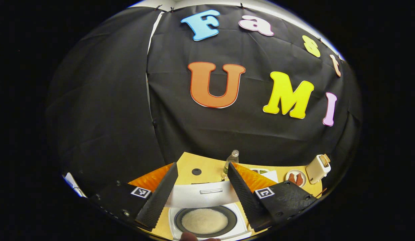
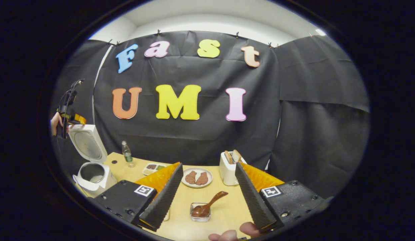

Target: Close the left gripper, press the button to open the rice cooker; take a wooden spoon from the chopstick holder with the right hand, scoop a spoonful of rice and pour it into the rice cooker, then put the wooden spoon back into the chopstick holder.

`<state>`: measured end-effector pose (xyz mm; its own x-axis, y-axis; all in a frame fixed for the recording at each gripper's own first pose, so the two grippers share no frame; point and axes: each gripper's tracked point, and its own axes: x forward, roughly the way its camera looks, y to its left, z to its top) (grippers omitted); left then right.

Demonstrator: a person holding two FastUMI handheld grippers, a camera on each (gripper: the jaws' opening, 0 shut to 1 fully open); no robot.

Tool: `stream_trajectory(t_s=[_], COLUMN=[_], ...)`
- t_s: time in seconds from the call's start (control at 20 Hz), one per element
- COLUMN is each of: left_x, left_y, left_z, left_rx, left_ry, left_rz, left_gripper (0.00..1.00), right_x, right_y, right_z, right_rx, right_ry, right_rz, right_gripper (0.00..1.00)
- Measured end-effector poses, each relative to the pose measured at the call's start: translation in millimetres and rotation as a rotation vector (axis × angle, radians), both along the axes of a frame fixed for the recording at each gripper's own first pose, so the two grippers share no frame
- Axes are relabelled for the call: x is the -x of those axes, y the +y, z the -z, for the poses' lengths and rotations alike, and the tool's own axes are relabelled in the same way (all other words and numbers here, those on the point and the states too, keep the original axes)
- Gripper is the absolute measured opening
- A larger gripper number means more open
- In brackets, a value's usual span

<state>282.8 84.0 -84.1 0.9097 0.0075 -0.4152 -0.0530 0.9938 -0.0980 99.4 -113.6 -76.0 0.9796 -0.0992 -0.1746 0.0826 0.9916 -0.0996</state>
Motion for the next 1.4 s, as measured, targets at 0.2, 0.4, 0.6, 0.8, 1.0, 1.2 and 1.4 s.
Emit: stream_trajectory(t_s=[0.2,0.4,0.6,0.8,1.0,1.2,1.4], left_x=[53,107,142,155,160,169,169], left_y=[-14,-20,-29,-35,-32,-34,-29], left_z=[44,107,134,162,178,192,197], left_rx=[0.053,0.074,0.098,0.102,0.107,0.059,-0.01], left_ry=[0.107,0.211,0.258,0.328,0.367,0.408,0.42], left_rz=[0.02,0.008,-0.006,-0.01,-0.039,-0.047,-0.074], left_gripper=[0.97,0.96,0.95,0.96,0.96,1.0,0.99], right_x=[5,9,12,11,8,7,4], right_y=[5,14,27,39,48,64,77], right_z=[18,32,52,66,75,88,99], right_rx=[-0.021,-0.03,-0.043,-0.063,-0.088,-0.101,-0.114], right_ry=[0.04,0.051,0.095,0.13,0.157,0.187,0.216], right_rz=[-0.039,-0.08,-0.128,-0.173,-0.203,-0.247,-0.286], right_gripper=[1.0,1.0,1.0,1.0,1.0,1.0,1.0])
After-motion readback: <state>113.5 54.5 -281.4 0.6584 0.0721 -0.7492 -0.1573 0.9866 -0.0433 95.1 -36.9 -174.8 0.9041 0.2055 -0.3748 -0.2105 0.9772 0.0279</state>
